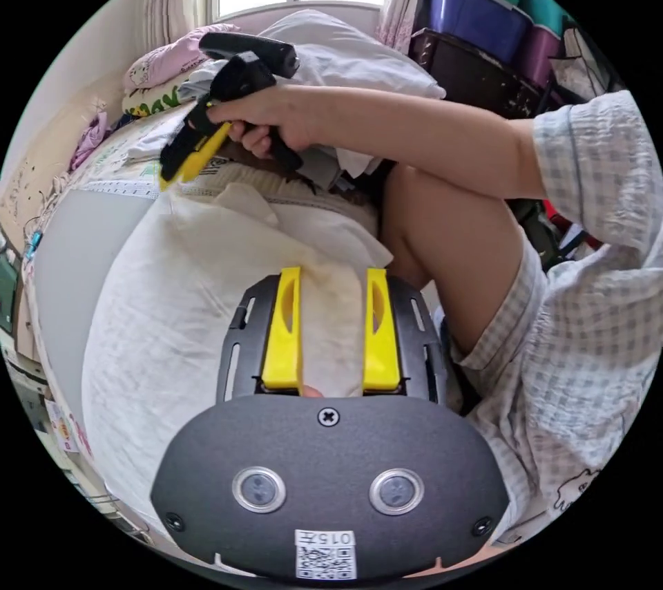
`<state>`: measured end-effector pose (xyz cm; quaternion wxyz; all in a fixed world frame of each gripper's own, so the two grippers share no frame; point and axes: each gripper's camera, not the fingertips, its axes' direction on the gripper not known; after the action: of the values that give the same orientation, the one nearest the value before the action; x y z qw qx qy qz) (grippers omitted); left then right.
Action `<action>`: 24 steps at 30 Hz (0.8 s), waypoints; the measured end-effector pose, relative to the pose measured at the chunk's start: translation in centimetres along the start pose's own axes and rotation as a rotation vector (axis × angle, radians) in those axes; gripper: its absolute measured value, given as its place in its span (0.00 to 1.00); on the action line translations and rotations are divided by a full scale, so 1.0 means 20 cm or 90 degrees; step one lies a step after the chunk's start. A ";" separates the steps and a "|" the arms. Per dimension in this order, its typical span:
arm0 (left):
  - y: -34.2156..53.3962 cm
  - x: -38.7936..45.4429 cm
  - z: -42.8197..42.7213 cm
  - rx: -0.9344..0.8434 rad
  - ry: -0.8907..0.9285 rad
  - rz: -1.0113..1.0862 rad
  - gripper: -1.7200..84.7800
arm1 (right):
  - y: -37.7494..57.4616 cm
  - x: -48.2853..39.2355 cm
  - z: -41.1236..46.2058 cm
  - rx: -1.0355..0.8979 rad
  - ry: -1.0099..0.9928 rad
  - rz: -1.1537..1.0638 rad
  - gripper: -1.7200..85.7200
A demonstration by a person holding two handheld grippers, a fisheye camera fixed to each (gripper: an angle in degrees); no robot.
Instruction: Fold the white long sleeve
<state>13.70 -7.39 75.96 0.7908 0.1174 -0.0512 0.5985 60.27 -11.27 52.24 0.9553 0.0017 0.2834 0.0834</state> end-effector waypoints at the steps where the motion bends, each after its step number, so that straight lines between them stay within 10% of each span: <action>1: 0.00 0.00 0.01 0.002 -0.022 0.013 0.13 | -0.01 -0.01 0.04 -0.011 0.005 -0.018 0.11; 15: 0.10 -0.21 -0.03 0.002 0.021 0.027 0.04 | -0.08 -0.17 -0.04 0.011 0.076 -0.055 0.08; 24: 0.73 -1.07 -0.48 0.364 0.258 -0.297 0.03 | 0.32 -0.45 -0.25 -0.061 -0.018 -0.296 0.12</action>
<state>-6.74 -21.25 63.80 0.8348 0.2209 0.3014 0.4043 49.24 -6.61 53.26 0.9518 -0.1081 0.2585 -0.1251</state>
